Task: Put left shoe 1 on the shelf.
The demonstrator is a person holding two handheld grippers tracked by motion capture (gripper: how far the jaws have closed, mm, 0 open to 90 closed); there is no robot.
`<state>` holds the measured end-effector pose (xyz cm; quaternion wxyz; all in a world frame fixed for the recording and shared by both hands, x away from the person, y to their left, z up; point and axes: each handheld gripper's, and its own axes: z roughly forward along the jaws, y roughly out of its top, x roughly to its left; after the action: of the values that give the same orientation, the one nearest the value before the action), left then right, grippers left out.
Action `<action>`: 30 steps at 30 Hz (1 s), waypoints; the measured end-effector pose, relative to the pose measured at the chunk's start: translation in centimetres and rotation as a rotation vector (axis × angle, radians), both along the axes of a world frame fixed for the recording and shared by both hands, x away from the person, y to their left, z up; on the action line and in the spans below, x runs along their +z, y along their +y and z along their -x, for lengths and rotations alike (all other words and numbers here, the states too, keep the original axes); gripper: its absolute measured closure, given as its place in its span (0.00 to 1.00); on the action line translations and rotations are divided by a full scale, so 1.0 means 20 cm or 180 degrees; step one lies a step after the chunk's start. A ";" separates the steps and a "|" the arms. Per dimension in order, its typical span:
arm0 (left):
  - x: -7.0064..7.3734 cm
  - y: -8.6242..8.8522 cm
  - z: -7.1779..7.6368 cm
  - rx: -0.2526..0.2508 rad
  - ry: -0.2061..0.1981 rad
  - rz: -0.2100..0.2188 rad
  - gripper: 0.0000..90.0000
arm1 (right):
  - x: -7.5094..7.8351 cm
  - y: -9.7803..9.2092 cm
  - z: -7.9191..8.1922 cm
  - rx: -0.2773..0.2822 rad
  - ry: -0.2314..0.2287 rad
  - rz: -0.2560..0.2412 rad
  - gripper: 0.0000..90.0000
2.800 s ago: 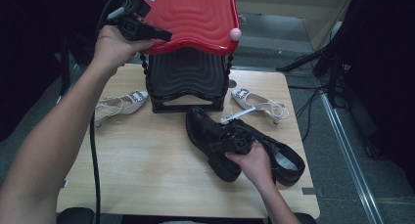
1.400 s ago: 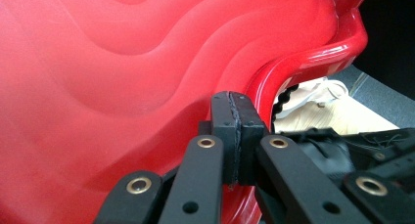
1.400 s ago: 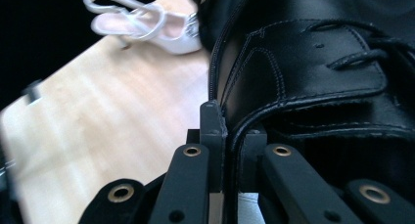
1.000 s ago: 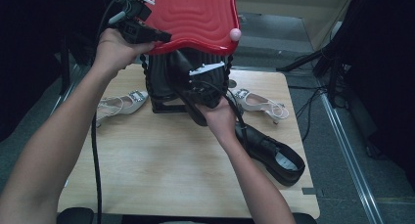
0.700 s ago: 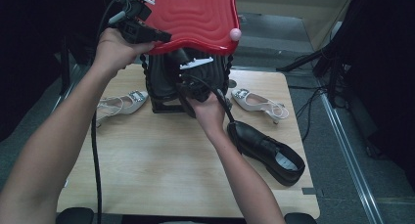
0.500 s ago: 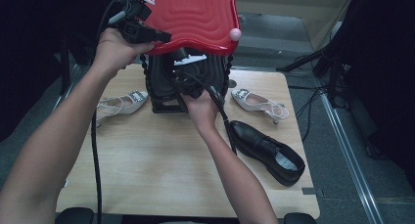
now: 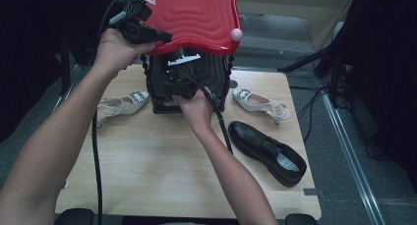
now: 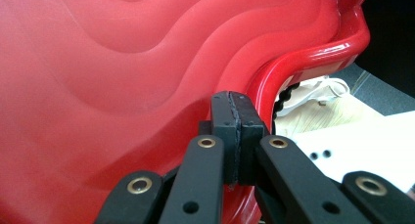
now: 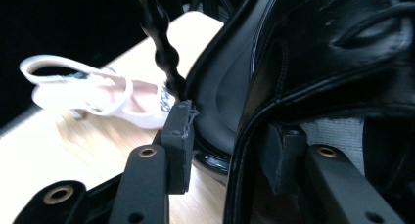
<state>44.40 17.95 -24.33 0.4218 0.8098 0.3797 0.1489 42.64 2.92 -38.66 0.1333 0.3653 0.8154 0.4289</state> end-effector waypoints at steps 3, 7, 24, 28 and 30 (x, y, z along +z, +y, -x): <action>0.00 0.00 0.00 0.0009 0.0000 0.0011 1.00 | 0.02 -0.03 0.02 -0.0003 0.0042 -0.0121 0.68; 0.00 0.00 0.00 0.0000 -0.0003 0.0002 1.00 | 0.05 -0.08 0.07 0.0050 -0.0006 -0.0118 0.71; 0.00 0.00 -0.01 -0.0008 0.0004 0.0018 1.00 | -0.01 -0.32 0.26 0.0399 0.0103 -0.0141 1.00; 0.00 0.00 -0.01 -0.0005 0.0000 0.0020 1.00 | -0.06 -0.35 0.29 0.0450 0.0044 -0.0071 1.00; 0.00 0.00 0.00 0.0000 0.0000 0.0022 1.00 | -0.09 -0.37 0.30 0.0463 0.0036 -0.0036 1.00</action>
<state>44.50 17.98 -24.36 0.4246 0.8083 0.3802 0.1476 36.67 -4.43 -40.42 0.0951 0.3083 0.8380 0.4400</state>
